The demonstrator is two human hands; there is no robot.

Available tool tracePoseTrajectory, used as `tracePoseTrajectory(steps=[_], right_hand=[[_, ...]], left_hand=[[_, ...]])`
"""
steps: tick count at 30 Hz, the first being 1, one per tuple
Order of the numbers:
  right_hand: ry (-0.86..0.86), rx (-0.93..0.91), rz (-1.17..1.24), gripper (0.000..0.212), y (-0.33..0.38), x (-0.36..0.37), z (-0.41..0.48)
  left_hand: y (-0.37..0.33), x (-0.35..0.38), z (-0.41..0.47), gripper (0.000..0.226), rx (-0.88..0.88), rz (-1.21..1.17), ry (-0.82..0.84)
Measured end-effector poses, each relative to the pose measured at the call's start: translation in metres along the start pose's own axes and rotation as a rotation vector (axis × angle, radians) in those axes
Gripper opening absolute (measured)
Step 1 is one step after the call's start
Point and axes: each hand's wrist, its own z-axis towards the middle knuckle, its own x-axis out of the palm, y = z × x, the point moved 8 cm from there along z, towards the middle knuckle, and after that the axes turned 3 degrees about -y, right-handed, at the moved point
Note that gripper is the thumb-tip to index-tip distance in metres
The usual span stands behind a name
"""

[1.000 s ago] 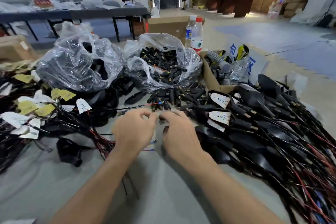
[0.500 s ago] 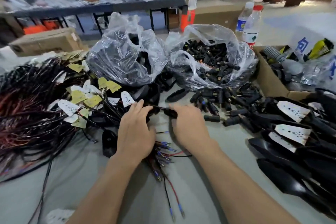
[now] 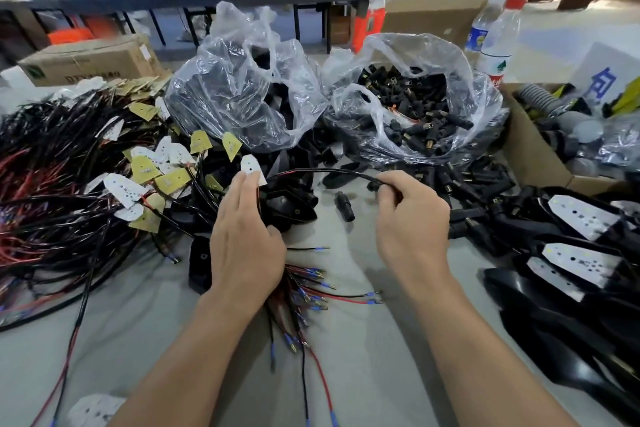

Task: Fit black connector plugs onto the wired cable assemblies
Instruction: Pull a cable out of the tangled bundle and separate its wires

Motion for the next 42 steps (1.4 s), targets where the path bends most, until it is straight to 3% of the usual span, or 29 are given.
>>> tracePoseTrajectory(steps=[4,8,12,15,18,21,26,34,38,40,42], right_hand=[[0.157,0.057,0.173,0.012,-0.001,0.014,-0.001],[-0.009,0.332,0.583,0.02,-0.016,0.004,0.007],[-0.055,0.523,0.865,0.023,-0.026,0.0,0.008],[0.053,0.539,0.955,0.024,-0.023,0.004,0.009],[0.182,0.561,1.046,0.023,-0.019,0.009,0.01],[0.367,0.621,1.201,0.014,-0.015,0.019,0.007],[0.797,0.535,1.051,0.009,0.0,0.03,-0.009],[1.211,0.411,0.899,0.018,0.013,0.035,-0.033],[1.158,0.435,1.051,0.012,0.015,0.034,-0.027],[1.173,0.451,1.126,0.028,0.011,0.03,-0.022],[1.203,0.443,1.085,0.029,0.007,0.026,-0.021]], left_hand=[[0.006,-0.015,0.003,0.081,-0.077,-0.177,-0.102],[0.007,-0.028,0.002,0.077,-0.135,-0.31,-0.214],[0.002,-0.035,0.001,0.079,-0.101,-0.11,-0.272],[-0.011,-0.037,0.001,0.075,0.001,0.038,-0.275],[-0.026,-0.032,-0.004,0.063,0.092,-0.094,-0.24],[-0.026,-0.023,-0.004,0.048,0.035,-0.137,-0.183],[-0.029,-0.022,0.01,0.018,0.046,0.141,-0.161],[-0.03,-0.021,0.033,0.03,0.065,0.203,-0.153],[-0.02,-0.023,0.042,0.03,-0.125,0.056,-0.148],[-0.023,-0.028,0.042,0.024,-0.192,-0.16,-0.206],[-0.034,-0.034,0.042,0.023,-0.158,-0.388,-0.255]])
